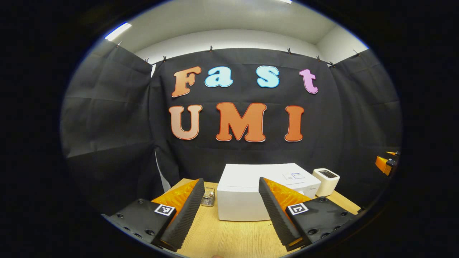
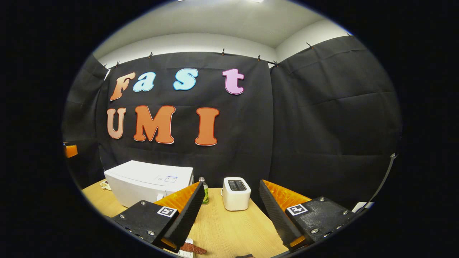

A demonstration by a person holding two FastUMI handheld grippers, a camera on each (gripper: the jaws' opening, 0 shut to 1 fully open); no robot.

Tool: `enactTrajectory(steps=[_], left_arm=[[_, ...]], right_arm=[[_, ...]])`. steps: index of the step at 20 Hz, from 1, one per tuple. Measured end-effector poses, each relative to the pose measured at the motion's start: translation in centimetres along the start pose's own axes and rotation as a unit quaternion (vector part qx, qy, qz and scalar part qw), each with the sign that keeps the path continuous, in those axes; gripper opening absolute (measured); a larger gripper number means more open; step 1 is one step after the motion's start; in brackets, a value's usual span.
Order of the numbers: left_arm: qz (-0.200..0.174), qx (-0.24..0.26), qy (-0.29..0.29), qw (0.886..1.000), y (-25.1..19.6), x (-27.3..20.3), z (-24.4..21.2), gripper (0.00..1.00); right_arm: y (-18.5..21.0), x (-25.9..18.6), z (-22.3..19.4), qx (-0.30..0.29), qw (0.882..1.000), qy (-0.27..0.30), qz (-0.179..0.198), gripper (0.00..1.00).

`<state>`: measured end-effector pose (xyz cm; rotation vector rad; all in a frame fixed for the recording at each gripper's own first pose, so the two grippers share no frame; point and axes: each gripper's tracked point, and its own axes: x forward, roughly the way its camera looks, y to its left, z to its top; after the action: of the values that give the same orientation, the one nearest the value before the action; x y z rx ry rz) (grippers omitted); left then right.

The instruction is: Open the microwave oven with the left hand, put the food in, and close the microwave oven.

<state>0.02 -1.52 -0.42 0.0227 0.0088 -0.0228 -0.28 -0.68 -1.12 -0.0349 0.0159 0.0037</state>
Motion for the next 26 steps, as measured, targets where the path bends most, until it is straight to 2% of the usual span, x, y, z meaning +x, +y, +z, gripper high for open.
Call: enactTrajectory(steps=[3,6,8,9,12,13,15,18,19,22,23,25,26], left_arm=[[-0.009,-0.002,0.000,1.000,-1.3,0.2,-0.6,0.95],[-0.019,-0.001,-0.009,1.000,-3.2,1.3,-1.4,0.96],[-0.041,-0.006,-0.012,0.999,-5.8,2.3,-2.3,0.98],[-0.055,-0.011,-0.009,0.998,-7.4,2.8,-3.0,0.94],[-0.102,-0.029,-0.011,0.994,-11.8,4.2,-4.5,0.98],[-0.114,-0.033,-0.013,0.993,-13.1,4.7,-5.0,0.94],[-0.131,-0.038,-0.013,0.991,-15.4,5.9,-6.6,1.00],[-0.153,-0.024,-0.004,0.988,-19.1,7.9,-9.4,0.95],[-0.158,-0.018,-0.002,0.987,-20.1,8.7,-10.3,0.98],[-0.170,-0.001,0.012,0.985,-22.6,10.7,-13.7,0.95],[-0.173,0.001,0.018,0.985,-23.3,11.2,-14.8,0.98],[-0.176,0.012,0.030,0.984,-24.5,12.5,-17.2,0.96],[-0.176,0.018,0.035,0.984,-24.9,12.9,-18.2,0.98]], right_arm=[[0.2,0.0,-0.4,0.003,1.000,0.005,0.001,0.95],[0.2,0.0,-0.6,0.005,1.000,0.007,0.001,0.95],[0.1,-0.1,-0.7,0.004,1.000,0.009,0.000,0.95],[0.1,-0.2,-0.8,0.004,1.000,0.010,-0.002,0.95],[-0.1,-0.5,-1.1,0.004,1.000,0.016,-0.006,0.95],[-0.2,-0.5,-1.3,0.004,1.000,0.020,-0.008,0.95],[-0.5,-0.8,-1.4,0.005,1.000,0.024,-0.015,0.95],[-1.4,-1.1,-1.9,-0.004,0.999,0.031,-0.029,0.95],[-1.7,-1.2,-2.1,-0.007,0.999,0.035,-0.034,0.95],[-2.6,-1.4,-2.8,-0.005,0.998,0.048,-0.040,0.95],[-2.9,-1.4,-2.9,-0.004,0.998,0.052,-0.043,0.95],[-3.3,-1.2,-3.2,0.002,0.997,0.060,-0.044,0.95],[-3.4,-1.1,-3.3,0.005,0.997,0.063,-0.045,0.95]])
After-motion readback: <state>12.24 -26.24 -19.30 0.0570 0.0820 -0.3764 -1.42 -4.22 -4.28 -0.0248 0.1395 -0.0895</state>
